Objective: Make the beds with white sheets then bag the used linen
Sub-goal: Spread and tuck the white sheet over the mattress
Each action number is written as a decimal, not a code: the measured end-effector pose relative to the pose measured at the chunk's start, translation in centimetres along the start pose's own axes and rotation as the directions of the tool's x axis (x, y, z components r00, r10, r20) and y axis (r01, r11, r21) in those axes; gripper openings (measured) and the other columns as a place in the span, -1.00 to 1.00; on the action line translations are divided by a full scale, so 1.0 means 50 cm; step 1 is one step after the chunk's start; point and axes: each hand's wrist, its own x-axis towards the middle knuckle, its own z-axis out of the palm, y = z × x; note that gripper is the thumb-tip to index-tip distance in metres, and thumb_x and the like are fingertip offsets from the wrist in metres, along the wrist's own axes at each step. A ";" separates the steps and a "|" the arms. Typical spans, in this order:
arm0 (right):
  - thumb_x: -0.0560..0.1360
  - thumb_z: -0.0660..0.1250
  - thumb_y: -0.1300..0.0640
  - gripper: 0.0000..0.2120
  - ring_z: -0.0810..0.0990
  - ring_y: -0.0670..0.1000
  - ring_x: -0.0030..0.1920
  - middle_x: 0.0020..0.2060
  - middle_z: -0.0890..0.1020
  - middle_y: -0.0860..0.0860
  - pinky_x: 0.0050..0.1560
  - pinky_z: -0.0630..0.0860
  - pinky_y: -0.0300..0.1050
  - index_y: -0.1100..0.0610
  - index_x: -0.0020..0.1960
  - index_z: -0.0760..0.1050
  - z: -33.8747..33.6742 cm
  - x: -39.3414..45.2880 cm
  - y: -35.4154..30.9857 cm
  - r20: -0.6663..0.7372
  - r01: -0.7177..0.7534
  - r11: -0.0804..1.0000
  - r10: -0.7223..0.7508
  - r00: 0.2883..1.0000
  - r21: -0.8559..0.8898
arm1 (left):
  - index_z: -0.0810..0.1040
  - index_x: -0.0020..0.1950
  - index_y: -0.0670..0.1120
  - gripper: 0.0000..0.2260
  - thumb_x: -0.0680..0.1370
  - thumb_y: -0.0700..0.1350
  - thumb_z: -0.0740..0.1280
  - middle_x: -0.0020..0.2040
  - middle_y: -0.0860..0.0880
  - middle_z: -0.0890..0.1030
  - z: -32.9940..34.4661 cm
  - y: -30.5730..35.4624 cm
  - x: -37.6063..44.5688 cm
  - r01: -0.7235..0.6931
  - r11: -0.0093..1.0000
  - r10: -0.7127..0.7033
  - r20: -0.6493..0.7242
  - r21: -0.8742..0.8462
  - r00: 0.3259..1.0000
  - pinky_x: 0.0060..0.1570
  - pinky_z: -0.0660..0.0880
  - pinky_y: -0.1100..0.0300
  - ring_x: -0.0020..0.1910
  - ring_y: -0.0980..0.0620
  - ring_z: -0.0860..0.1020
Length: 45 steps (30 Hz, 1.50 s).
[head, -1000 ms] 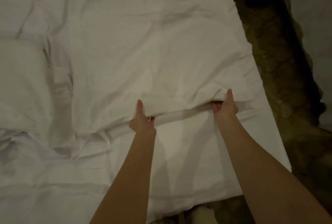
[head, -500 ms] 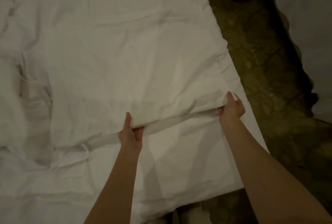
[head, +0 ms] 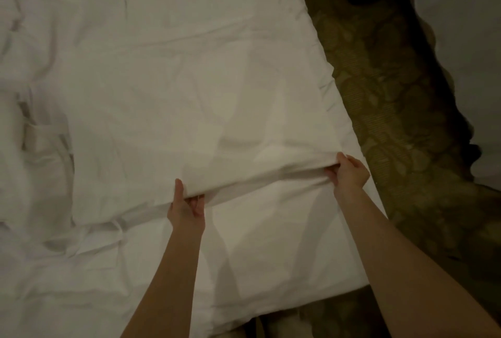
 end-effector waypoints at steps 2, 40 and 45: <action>0.44 0.48 0.20 -0.76 0.61 0.07 -0.04 0.02 0.61 0.12 -0.16 0.64 -0.06 0.25 0.04 0.52 0.007 -0.004 0.003 0.029 -0.036 0.998 0.035 0.999 0.042 | 0.53 0.19 -0.11 -0.78 0.57 -0.08 0.35 0.05 -0.02 0.62 -0.004 0.008 0.006 -0.025 1.000 0.025 -0.025 -0.005 0.999 -0.31 0.61 0.24 -0.13 0.11 0.63; 0.57 0.31 0.04 -0.75 0.61 -0.02 0.05 0.02 0.60 -0.04 0.13 0.57 -0.08 0.13 0.20 0.49 0.148 -0.192 0.033 0.115 0.289 0.956 -0.294 0.949 0.057 | 0.53 0.12 -0.07 -0.88 0.61 -0.22 0.29 0.12 -0.03 0.62 -0.162 0.281 0.085 -0.244 0.967 0.232 -0.148 -0.067 0.961 0.15 0.53 -0.02 0.01 0.04 0.62; 0.58 0.30 0.08 -0.65 0.35 -0.14 -0.39 -0.45 0.40 -0.05 -0.29 0.37 -0.16 0.07 -0.36 0.36 0.239 -0.294 0.082 0.448 0.645 0.727 -0.507 0.736 -0.236 | 0.49 -0.04 0.00 -0.87 0.62 -0.22 0.27 -0.04 0.02 0.60 -0.165 0.288 0.065 -0.166 0.983 0.162 -0.052 -0.079 0.985 0.13 0.50 -0.04 -0.12 0.08 0.58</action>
